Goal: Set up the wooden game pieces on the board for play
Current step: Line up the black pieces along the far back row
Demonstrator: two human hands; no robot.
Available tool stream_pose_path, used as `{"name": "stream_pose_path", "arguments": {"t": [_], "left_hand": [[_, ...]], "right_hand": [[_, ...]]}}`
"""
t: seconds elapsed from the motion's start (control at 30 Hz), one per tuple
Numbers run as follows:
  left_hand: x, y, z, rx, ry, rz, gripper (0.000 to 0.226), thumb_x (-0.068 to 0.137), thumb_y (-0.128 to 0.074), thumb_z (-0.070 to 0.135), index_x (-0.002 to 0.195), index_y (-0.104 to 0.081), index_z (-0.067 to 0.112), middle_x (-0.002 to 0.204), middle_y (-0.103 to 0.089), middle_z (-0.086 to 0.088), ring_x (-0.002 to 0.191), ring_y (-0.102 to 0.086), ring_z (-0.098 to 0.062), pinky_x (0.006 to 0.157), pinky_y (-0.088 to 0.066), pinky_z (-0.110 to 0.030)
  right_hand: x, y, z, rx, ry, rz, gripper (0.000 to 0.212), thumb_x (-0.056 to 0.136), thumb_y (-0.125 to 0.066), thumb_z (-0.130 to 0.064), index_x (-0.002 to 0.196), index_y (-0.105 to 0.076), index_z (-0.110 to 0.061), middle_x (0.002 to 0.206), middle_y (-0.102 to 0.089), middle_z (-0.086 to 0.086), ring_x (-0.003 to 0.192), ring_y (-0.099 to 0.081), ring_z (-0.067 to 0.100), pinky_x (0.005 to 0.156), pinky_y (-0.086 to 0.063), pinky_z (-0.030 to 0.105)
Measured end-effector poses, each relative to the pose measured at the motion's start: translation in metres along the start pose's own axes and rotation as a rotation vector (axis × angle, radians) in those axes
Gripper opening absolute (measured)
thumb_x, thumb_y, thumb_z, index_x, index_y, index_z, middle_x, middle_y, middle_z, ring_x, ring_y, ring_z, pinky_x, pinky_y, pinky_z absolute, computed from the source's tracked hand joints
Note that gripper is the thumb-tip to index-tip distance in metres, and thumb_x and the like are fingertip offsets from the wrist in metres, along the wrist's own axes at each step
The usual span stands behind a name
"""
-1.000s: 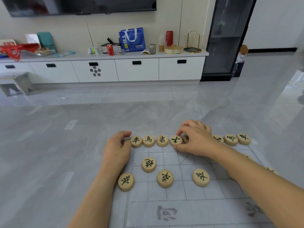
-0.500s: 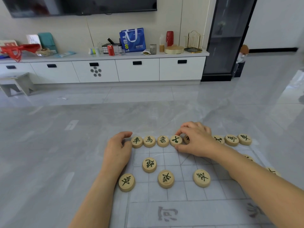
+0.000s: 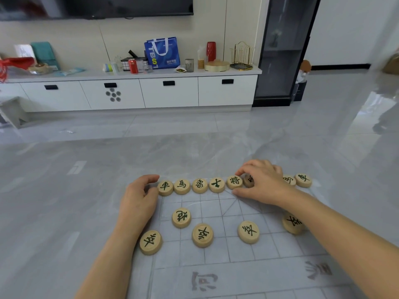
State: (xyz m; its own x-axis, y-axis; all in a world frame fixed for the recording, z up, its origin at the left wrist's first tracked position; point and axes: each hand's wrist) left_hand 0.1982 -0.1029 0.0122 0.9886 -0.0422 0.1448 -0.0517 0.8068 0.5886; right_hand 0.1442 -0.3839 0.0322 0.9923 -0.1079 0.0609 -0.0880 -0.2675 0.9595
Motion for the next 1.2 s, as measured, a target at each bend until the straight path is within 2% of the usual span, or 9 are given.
{"name": "stream_pose_path", "arguments": {"t": [0.2,0.37,0.43,0.63,0.77,0.83,1.0,1.2], "left_hand": [[0.001,0.0,-0.002,-0.017,0.013,-0.006,0.037,0.086,-0.048,0.004,0.117,-0.061,0.021,0.105,-0.061,0.004,0.094,-0.054,-0.012,0.074,-0.038,-0.027],[0.002,-0.001,-0.005,-0.032,0.012,-0.011,0.038,0.086,-0.049,0.005,0.117,-0.061,0.021,0.105,-0.062,0.004,0.095,-0.055,-0.012,0.077,-0.04,-0.027],[0.002,-0.001,-0.005,-0.029,0.007,-0.01,0.037,0.086,-0.049,0.004,0.116,-0.061,0.022,0.104,-0.062,0.004,0.094,-0.055,-0.012,0.074,-0.039,-0.025],[0.002,0.0,-0.005,-0.022,-0.007,-0.005,0.037,0.085,-0.049,0.004,0.116,-0.062,0.021,0.105,-0.061,0.006,0.094,-0.055,-0.012,0.073,-0.038,-0.024],[0.003,-0.001,-0.005,-0.023,-0.007,-0.002,0.038,0.085,-0.049,0.003,0.116,-0.062,0.021,0.105,-0.062,0.005,0.095,-0.055,-0.012,0.078,-0.039,-0.027],[0.003,-0.001,-0.006,-0.025,-0.007,-0.006,0.038,0.085,-0.049,0.003,0.116,-0.062,0.021,0.105,-0.062,0.005,0.097,-0.055,-0.011,0.079,-0.04,-0.028],[0.004,-0.001,-0.007,-0.021,-0.012,-0.01,0.038,0.085,-0.048,0.004,0.117,-0.061,0.021,0.107,-0.061,0.006,0.098,-0.054,-0.011,0.08,-0.04,-0.028],[0.003,-0.001,-0.006,-0.018,-0.011,-0.026,0.036,0.084,-0.049,0.009,0.115,-0.062,0.021,0.104,-0.062,0.005,0.096,-0.056,-0.013,0.077,-0.04,-0.029]], "right_hand": [[0.004,-0.001,-0.002,-0.039,0.015,0.009,0.036,0.07,-0.062,-0.064,0.098,-0.053,-0.043,0.125,-0.044,-0.015,0.121,-0.032,0.012,0.094,-0.021,0.034],[0.005,-0.002,-0.013,-0.001,0.036,-0.028,0.062,0.066,-0.063,-0.067,0.12,-0.048,-0.041,0.13,-0.038,-0.013,0.125,-0.027,0.013,0.097,-0.018,0.034],[0.006,-0.006,-0.021,-0.01,0.076,-0.028,0.064,0.067,-0.06,-0.069,0.123,-0.046,-0.042,0.13,-0.037,-0.013,0.126,-0.026,0.013,0.099,-0.017,0.034],[0.012,-0.013,-0.033,-0.059,0.141,0.002,0.042,0.077,-0.054,-0.061,0.112,-0.051,-0.038,0.128,-0.041,-0.011,0.123,-0.028,0.014,0.099,-0.018,0.036],[0.013,-0.014,-0.033,-0.064,0.132,0.0,0.04,0.077,-0.054,-0.06,0.11,-0.051,-0.037,0.126,-0.042,-0.011,0.121,-0.03,0.014,0.098,-0.019,0.035],[0.012,-0.014,-0.033,-0.067,0.128,-0.003,0.044,0.076,-0.054,-0.063,0.112,-0.05,-0.038,0.127,-0.042,-0.011,0.122,-0.03,0.014,0.098,-0.019,0.035],[0.006,0.001,-0.015,-0.046,0.059,-0.01,0.075,0.067,-0.06,-0.071,0.131,-0.041,-0.038,0.137,-0.037,-0.011,0.13,-0.026,0.015,0.102,-0.017,0.036],[-0.007,0.019,0.031,-0.049,-0.074,-0.04,0.076,0.065,-0.066,-0.07,0.131,-0.042,-0.04,0.139,-0.037,-0.01,0.13,-0.027,0.017,0.099,-0.019,0.034]]}}
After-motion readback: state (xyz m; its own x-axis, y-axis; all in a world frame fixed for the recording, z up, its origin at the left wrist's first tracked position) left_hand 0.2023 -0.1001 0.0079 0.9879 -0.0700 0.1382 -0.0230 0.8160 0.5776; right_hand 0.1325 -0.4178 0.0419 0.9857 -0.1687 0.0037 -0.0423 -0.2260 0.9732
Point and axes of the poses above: each hand's wrist, its own x-axis towards the middle knuckle, its own y-axis out of the back of the hand, z = x × y
